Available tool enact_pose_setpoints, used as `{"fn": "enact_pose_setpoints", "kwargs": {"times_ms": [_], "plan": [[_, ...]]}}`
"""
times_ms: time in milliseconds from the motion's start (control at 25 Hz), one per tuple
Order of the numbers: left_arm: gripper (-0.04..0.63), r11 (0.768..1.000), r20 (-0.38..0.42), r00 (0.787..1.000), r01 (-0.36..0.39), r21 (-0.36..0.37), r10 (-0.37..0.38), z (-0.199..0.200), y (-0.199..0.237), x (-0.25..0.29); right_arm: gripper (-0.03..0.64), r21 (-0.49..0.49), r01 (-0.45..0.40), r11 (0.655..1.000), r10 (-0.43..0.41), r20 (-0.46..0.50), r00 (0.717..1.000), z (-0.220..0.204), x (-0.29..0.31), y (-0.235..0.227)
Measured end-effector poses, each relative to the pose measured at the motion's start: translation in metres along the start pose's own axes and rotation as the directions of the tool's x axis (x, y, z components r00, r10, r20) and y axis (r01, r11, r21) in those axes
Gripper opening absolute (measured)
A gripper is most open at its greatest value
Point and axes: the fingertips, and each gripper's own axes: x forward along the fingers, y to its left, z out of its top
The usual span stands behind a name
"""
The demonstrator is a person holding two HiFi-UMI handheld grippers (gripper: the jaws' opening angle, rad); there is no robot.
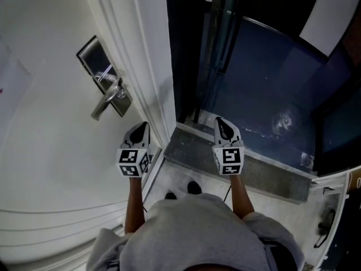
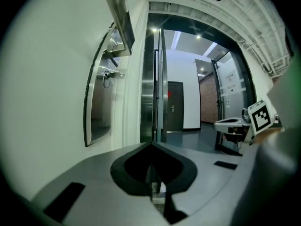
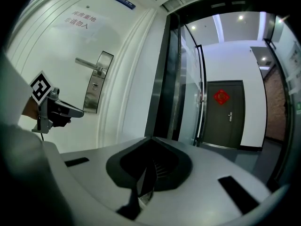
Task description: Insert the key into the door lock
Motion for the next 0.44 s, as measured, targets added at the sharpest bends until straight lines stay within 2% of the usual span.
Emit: {"fn": "enact_pose_setpoints", "kwargs": {"times_ms": [440], "plan": [[0.017,1.000,-0.004,1.000,0.008,0.003,-0.008,0.0002,-0.0048,0.0021,0.021,0.015,-0.015,1.000,0.015,0.002,1.000,0.0023,0.0023,0.0025]]}}
